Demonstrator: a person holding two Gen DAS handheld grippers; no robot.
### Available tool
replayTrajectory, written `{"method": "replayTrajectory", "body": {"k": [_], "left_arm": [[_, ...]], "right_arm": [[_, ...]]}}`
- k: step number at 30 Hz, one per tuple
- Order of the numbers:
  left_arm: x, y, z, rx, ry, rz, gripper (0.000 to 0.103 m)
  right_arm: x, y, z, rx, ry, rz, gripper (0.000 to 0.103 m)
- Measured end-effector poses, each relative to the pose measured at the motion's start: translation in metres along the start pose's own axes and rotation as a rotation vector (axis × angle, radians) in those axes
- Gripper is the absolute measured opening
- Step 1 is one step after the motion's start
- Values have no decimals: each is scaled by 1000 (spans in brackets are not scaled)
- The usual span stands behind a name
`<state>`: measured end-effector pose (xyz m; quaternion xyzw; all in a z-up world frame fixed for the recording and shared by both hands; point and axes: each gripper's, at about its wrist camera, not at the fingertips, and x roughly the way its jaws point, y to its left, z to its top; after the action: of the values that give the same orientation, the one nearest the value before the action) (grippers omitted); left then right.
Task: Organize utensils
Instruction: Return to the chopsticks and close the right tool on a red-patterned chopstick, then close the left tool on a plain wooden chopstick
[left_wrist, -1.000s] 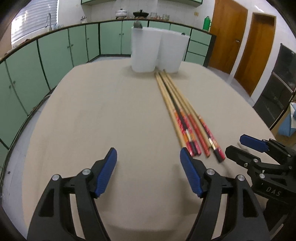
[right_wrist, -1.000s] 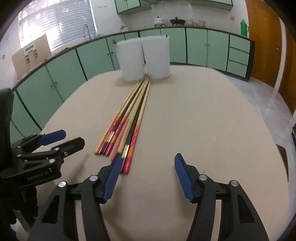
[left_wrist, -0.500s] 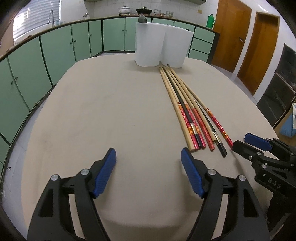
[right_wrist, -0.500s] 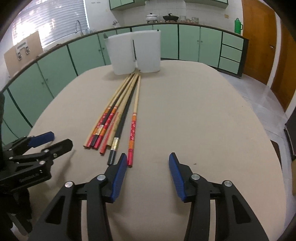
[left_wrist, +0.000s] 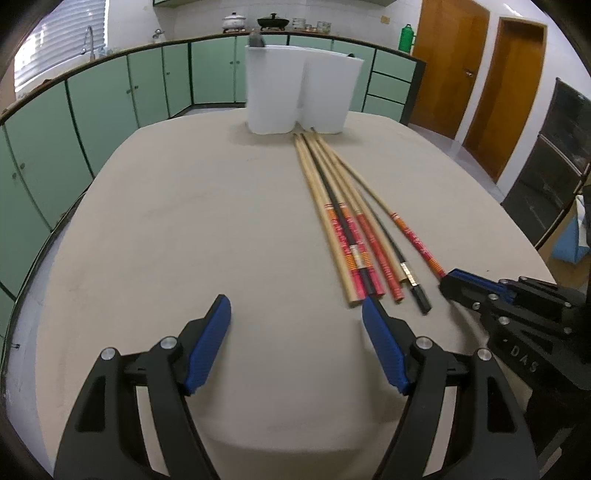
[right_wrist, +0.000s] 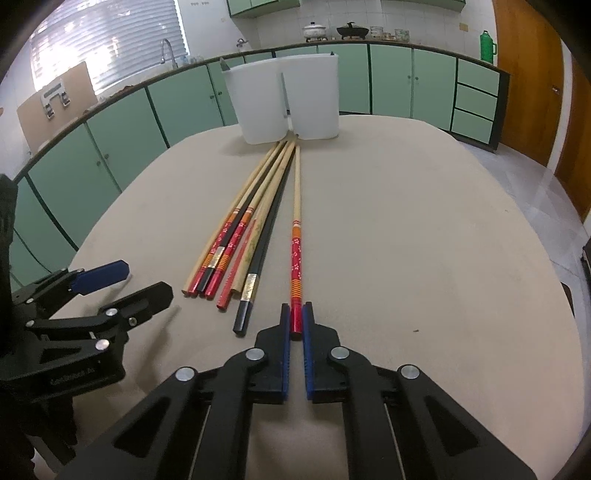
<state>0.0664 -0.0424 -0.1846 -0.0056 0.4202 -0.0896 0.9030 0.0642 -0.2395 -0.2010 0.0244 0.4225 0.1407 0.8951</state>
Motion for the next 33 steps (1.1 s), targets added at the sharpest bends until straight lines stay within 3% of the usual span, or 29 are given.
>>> {"method": "replayTrajectory", "body": {"k": [14, 22, 29, 33], "left_arm": [[9, 10, 2, -20, 29, 62, 72], [11, 3, 7, -15, 21, 42, 74], [21, 0, 10, 2, 44, 82, 72], [20, -1, 9, -7, 37, 77, 60]], "right_arm": [[0, -3, -1, 12, -3, 4, 6], [0, -5, -1, 19, -3, 7, 6], [0, -6, -3, 28, -2, 11, 7], [1, -3, -2, 9, -1, -6, 8]]}}
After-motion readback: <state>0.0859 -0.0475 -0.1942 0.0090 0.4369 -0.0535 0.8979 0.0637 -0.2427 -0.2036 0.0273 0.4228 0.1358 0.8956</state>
